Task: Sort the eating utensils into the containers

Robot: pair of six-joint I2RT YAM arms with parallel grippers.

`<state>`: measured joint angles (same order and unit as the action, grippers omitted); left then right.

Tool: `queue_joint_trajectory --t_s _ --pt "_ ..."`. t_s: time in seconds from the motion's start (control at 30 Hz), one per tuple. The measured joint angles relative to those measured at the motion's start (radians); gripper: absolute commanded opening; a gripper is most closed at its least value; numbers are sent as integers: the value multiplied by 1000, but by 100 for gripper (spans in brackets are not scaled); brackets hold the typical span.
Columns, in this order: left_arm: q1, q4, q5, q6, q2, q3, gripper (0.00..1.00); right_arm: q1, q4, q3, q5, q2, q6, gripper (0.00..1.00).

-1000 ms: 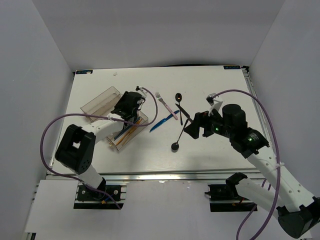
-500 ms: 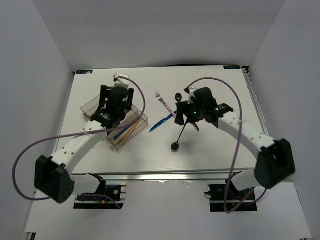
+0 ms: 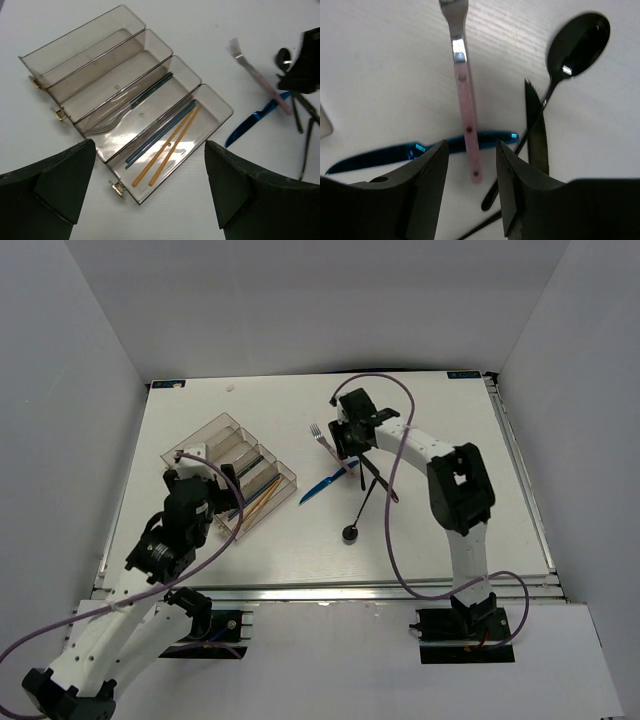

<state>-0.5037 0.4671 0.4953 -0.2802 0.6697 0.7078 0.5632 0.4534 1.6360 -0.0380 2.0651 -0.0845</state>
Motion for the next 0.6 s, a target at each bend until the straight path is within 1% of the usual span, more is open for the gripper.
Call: queue_joint_trajectory --t_s 0.13,0.23,0.33,0.37,0.43,0.47,0.6 --pt "0 -30 -60 1 -61 -6 98 0 40 167 -19 158 24 47" --pt "0 -44 -89 2 -56 -6 98 2 68 235 -30 227 39 42" --pt "0 -47 -114 5 -29 -6 98 3 85 261 -34 261 48 32" --pt "0 -47 -120 6 -21 -6 98 6 90 267 -36 262 51 24" --pt "0 -47 -129 7 -11 -6 98 11 96 268 -40 263 60 13" --pt "0 -47 -131 8 -11 -6 98 13 96 268 -42 263 61 0" --pt "0 -50 -135 1 -12 -6 98 19 87 253 -45 253 65 0"
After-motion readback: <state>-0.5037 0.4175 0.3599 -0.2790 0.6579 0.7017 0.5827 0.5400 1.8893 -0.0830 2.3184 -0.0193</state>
